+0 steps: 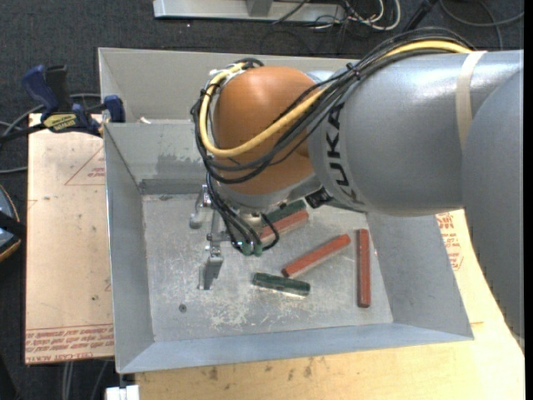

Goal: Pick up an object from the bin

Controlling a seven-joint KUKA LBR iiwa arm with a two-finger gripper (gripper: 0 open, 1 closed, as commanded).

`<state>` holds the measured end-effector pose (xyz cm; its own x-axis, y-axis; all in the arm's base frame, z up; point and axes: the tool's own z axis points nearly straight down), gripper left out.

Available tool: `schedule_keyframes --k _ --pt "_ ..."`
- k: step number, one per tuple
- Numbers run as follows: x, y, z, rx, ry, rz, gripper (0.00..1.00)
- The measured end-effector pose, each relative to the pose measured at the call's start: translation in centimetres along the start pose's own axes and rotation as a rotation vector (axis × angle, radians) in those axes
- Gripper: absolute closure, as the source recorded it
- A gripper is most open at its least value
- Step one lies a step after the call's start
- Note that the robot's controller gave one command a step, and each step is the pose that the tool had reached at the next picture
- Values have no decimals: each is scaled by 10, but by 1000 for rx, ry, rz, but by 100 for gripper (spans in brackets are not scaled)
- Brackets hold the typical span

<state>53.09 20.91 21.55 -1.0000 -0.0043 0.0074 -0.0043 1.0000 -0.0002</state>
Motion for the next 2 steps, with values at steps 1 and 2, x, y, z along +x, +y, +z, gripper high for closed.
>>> schedule_keyframes --k 1,2 --pt "-2 -1 -4 -1 -8 4 0" --pt "7 -55 5 -2 -8 -24 0"
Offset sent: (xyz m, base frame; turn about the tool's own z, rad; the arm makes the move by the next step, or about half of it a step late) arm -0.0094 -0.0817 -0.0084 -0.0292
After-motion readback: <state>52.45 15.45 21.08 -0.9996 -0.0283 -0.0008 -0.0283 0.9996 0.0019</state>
